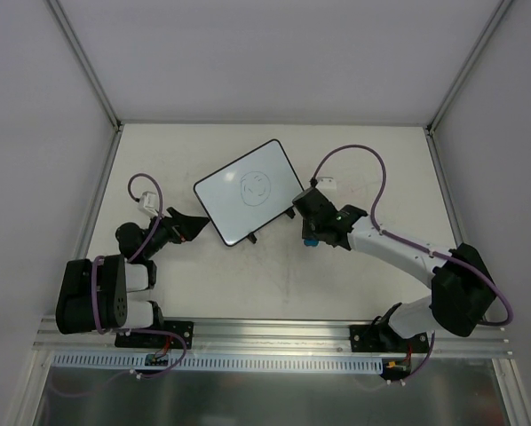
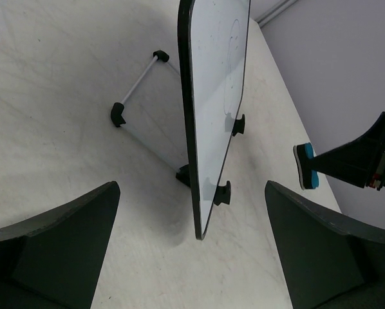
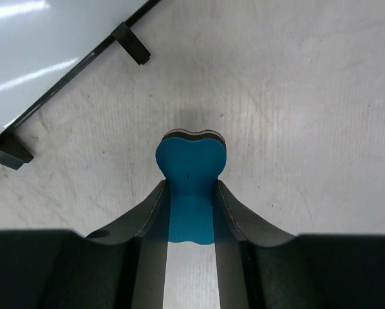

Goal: Erase the whiteboard

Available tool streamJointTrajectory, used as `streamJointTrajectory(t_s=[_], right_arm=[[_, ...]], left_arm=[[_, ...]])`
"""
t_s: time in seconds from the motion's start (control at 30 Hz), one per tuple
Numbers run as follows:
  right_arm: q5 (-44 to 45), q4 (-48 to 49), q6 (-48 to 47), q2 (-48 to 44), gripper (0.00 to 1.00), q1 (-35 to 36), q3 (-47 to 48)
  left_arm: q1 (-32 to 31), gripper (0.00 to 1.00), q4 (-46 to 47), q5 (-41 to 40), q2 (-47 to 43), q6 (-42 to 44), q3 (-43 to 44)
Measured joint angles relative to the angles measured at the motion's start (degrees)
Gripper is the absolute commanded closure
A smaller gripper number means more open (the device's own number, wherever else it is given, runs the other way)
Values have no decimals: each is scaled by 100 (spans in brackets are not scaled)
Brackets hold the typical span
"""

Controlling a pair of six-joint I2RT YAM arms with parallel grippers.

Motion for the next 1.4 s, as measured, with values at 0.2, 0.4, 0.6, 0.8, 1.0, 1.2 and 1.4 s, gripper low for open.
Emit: streamJointTrajectory(t_s=[0.2, 0.4, 0.6, 0.8, 1.0, 1.2, 1.4], right_arm=[[216, -24, -306, 26, 100, 0, 264], [236, 0, -664, 197, 100, -2, 721], [96, 197, -1040, 319, 100, -33, 966], [-195, 483, -1322, 485, 100, -140, 1023], [-516, 938, -1532, 649, 100, -184, 1025], [-662, 1532, -1587, 686, 100, -195, 1025], [-769, 2028, -1580, 774, 100, -210, 1025]], left_arm=[[0, 12, 94, 227, 669, -216, 396], [-4, 20, 101, 304, 1377, -452, 813], [-20, 25, 120, 308, 1427, -546, 1093], [-203, 26, 120, 310, 1565, -597, 1370], [-365, 40, 127, 407, 1781, -627, 1659], [-431, 57, 125, 474, 1958, -710, 1875], [-431, 56, 125, 590, 1958, -695, 1875]])
